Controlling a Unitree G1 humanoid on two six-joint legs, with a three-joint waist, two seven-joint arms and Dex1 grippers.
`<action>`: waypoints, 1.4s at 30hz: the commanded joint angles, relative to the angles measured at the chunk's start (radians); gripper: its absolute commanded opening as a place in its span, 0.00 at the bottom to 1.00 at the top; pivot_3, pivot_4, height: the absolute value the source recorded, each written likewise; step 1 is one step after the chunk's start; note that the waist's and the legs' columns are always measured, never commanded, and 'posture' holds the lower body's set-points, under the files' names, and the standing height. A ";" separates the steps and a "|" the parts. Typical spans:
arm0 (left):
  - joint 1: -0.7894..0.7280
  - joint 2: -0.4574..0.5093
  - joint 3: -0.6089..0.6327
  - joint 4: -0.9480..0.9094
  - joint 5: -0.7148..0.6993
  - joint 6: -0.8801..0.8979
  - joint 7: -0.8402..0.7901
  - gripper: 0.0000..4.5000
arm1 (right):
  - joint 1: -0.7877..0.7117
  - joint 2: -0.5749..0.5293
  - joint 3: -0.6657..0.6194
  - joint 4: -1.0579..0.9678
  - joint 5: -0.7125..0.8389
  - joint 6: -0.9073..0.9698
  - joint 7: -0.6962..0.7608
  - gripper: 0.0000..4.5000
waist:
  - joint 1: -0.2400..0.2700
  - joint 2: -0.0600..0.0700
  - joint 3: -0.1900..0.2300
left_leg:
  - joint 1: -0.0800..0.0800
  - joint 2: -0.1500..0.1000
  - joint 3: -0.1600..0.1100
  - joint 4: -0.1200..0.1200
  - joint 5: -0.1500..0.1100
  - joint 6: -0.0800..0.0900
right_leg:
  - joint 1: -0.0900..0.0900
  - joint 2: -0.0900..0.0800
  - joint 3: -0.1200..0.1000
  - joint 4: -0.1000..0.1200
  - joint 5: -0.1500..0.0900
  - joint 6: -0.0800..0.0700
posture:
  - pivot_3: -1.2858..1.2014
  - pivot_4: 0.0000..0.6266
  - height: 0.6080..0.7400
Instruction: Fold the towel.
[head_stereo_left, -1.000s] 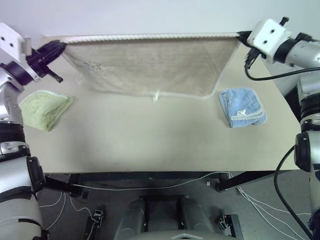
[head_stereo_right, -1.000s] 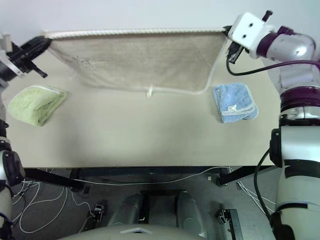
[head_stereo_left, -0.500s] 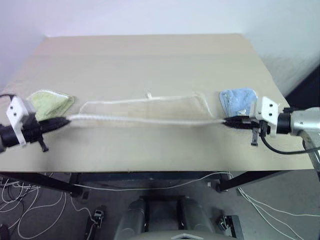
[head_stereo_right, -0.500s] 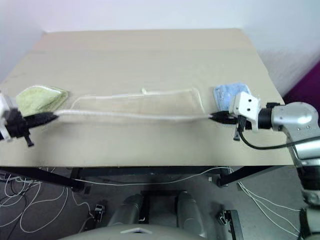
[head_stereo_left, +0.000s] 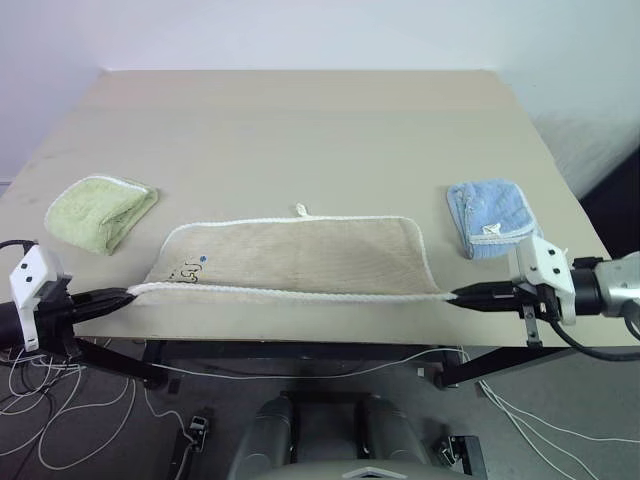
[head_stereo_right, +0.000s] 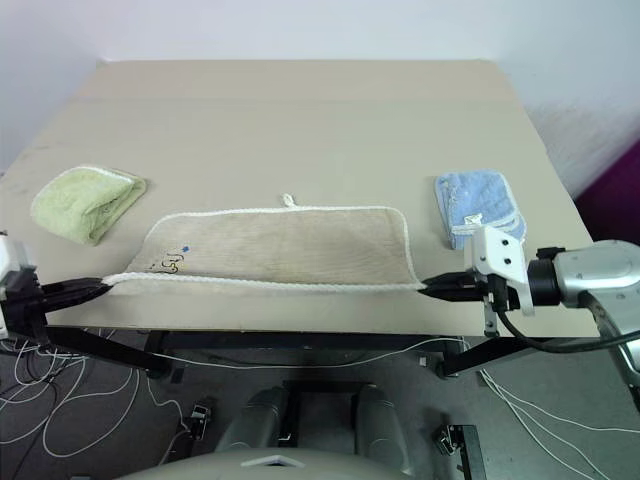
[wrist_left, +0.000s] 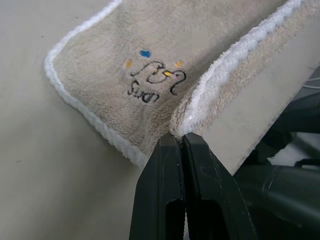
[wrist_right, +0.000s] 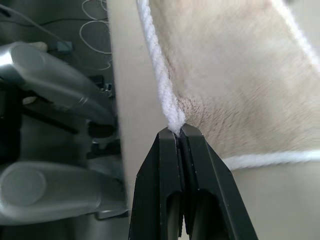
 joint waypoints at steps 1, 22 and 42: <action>-0.099 -0.007 -0.012 0.047 0.016 -0.032 0.054 0.00 | -0.139 0.032 0.074 0.104 -0.099 -0.064 -0.039 0.00 | 0.000 0.000 0.000 | 0.000 0.000 0.000 0.000 0.000 0.000 | 0.000 0.000 0.000 0.000 0.000 0.000 | 0.52 0.24 1.00; -0.596 -0.136 -0.340 0.585 0.334 -0.414 0.240 0.00 | -0.716 0.362 0.362 1.004 -0.546 -0.560 -0.212 0.00 | -0.004 0.000 0.000 | -0.002 -0.002 0.001 0.000 0.000 0.000 | -0.004 0.004 -0.001 0.003 0.000 0.000 | 0.52 0.24 1.00; -0.672 -0.165 -0.282 0.637 0.285 -0.399 0.350 1.00 | -0.709 0.336 0.217 0.945 -0.463 -0.514 -0.283 0.99 | -0.005 0.000 0.000 | -0.002 -0.002 0.001 0.001 0.000 0.000 | -0.005 0.004 -0.001 0.004 0.000 0.000 | 0.52 0.24 1.00</action>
